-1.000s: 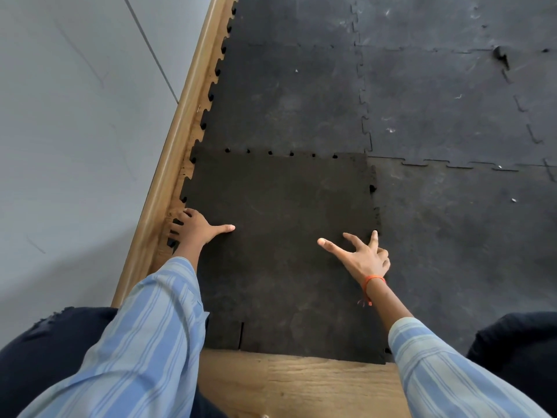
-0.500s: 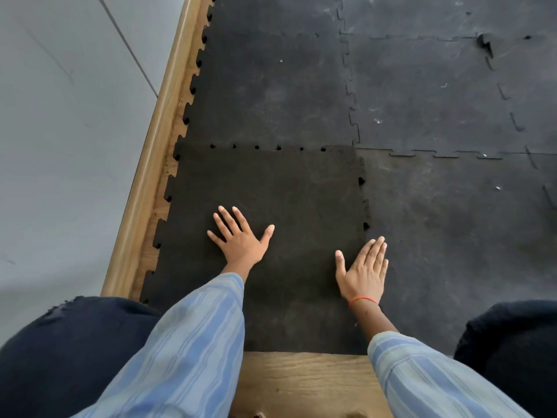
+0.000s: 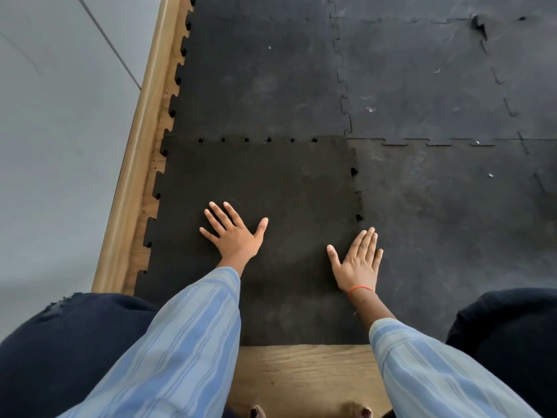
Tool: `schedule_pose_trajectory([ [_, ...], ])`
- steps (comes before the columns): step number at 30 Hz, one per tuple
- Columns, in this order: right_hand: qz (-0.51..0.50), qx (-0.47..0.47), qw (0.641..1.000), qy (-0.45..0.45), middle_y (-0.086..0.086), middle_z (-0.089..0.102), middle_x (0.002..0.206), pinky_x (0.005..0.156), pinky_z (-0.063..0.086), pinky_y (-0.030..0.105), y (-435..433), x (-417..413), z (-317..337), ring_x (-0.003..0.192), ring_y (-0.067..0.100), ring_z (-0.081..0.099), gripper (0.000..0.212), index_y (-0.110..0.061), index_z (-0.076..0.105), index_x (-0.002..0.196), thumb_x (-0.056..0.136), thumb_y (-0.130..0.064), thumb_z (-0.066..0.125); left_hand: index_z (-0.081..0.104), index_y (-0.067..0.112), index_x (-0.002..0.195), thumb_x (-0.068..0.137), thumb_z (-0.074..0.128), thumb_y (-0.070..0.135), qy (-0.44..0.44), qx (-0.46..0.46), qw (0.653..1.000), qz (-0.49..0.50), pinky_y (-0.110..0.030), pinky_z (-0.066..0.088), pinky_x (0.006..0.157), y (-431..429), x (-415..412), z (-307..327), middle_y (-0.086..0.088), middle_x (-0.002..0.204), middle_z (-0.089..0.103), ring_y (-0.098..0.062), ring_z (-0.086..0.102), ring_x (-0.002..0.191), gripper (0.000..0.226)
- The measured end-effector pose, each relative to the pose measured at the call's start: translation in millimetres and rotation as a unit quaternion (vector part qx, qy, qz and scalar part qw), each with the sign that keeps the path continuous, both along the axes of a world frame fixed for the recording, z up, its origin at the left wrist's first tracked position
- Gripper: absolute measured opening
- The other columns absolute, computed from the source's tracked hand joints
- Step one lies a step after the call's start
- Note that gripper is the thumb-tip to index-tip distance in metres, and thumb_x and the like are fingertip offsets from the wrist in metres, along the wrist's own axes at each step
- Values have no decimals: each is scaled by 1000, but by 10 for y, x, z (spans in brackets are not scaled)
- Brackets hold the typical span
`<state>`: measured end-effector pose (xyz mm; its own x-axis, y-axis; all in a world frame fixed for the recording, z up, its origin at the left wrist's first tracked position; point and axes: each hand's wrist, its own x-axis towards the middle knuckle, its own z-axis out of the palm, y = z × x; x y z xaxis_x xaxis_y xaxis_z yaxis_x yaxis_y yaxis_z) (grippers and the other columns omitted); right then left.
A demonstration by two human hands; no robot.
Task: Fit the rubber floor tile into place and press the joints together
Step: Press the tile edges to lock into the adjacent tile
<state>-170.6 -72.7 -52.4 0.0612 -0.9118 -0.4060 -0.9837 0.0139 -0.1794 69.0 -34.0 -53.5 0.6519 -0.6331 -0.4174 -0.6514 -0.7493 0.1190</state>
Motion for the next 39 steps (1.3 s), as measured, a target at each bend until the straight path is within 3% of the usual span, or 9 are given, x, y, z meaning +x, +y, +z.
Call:
schedule_pose_trajectory([
  [6, 1, -61, 998, -27, 11, -13, 160, 119, -6, 43, -259, 55, 137, 148, 22, -11, 82, -4, -7, 150, 95, -54, 29, -10, 3, 151, 89, 18, 72, -15, -24, 995, -92, -61, -2, 113, -49, -254, -13, -22, 158, -17, -35, -16, 146, 97],
  [8, 39, -29, 998, -34, 9, -14, 160, 119, -5, 43, -450, 69, 166, 148, 21, -11, 78, -6, -8, 150, 97, -51, 28, -9, 3, 151, 90, 17, 71, -18, -28, 993, -115, -63, -3, 112, -49, -359, -32, -21, 158, -16, -35, -17, 146, 95],
  [11, 80, 41, 996, -15, 6, -20, 159, 120, -4, 43, -589, 83, 118, 147, 19, -15, 78, -8, -12, 150, 97, -52, 25, -9, 3, 151, 90, 16, 71, -21, -23, 993, -115, -64, -3, 111, -47, -392, -67, -20, 159, -16, -34, -18, 146, 94],
  [16, 91, 71, 993, 25, 5, -22, 159, 120, -4, 45, -644, 106, 131, 146, 19, -18, 83, -8, -13, 149, 94, -59, 23, -10, 3, 151, 90, 15, 71, -18, -11, 993, -116, -64, -3, 111, -65, -387, -52, -20, 158, -17, -35, -19, 145, 94],
  [20, 104, 54, 993, 29, 6, -17, 160, 118, -3, 47, -842, 141, 187, 147, 19, -14, 83, -6, -8, 150, 95, -58, 26, -13, 3, 151, 90, 14, 72, -12, 4, 993, -117, -64, -2, 112, -83, -377, -18, -20, 157, -21, -35, -21, 145, 96],
  [24, 151, 13, 988, 21, 5, -14, 160, 120, -1, 47, -861, 136, 145, 147, 19, -13, 65, -7, -6, 150, 101, -41, 19, -14, 4, 150, 89, 14, 73, -7, 10, 992, -123, -63, -4, 112, -89, -355, -17, -19, 157, -22, -34, -22, 144, 97],
  [34, 143, 67, 988, 0, 0, -16, 160, 120, -3, 43, -873, 74, 157, 147, 15, -14, 73, -13, -8, 151, 97, -51, 24, -13, 4, 151, 88, 19, 74, 8, 21, 991, -131, -63, -3, 112, -85, -329, 59, -19, 157, -21, -33, -21, 145, 100],
  [39, 38, -56, 997, -22, 3, 2, 162, 121, 2, 46, 78, -220, 25, 149, 18, -1, 66, -10, 7, 152, 98, -47, 20, -10, 4, 152, 90, 21, 72, 6, 11, 992, -129, -62, -1, 113, -72, -373, 68, -21, 158, -19, -34, -18, 145, 97],
])
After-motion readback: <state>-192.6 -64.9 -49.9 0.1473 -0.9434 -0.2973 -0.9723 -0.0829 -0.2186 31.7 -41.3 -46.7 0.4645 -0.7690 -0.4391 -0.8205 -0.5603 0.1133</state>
